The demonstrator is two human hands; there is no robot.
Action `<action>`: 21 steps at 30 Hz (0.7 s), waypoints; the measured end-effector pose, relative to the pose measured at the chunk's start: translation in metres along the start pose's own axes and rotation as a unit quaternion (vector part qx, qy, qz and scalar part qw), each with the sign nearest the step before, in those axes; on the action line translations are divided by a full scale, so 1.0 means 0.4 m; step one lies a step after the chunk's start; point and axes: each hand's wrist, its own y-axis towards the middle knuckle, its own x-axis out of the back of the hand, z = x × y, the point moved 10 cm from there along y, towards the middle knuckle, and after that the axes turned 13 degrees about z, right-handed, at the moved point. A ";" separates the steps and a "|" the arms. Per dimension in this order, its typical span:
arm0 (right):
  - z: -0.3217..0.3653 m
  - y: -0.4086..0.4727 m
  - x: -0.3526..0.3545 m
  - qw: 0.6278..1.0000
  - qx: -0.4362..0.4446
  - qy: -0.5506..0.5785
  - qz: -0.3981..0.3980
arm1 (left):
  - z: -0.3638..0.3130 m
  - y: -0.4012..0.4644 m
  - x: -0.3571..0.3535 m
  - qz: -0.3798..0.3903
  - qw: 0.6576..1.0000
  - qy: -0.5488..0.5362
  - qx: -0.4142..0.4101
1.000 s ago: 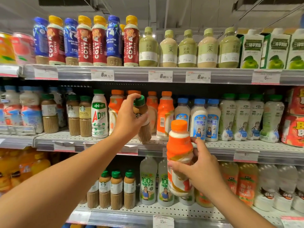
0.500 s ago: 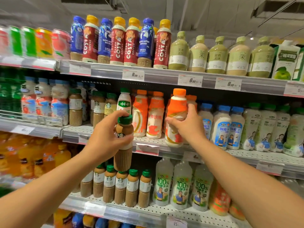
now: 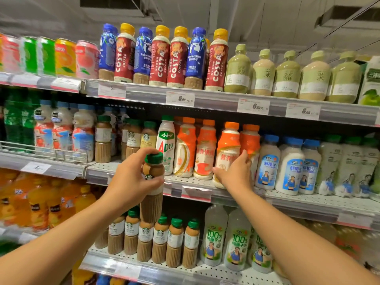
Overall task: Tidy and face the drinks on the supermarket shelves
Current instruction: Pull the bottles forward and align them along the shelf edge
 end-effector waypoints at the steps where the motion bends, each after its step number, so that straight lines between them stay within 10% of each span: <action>1: -0.021 -0.006 -0.009 1.000 -0.003 0.006 0.000 | 0.002 0.003 -0.003 0.001 1.000 -0.002 -0.001; 21: -0.095 0.012 -0.050 0.988 -0.077 0.071 -0.112 | 0.064 -0.039 -0.045 0.027 0.999 0.008 0.037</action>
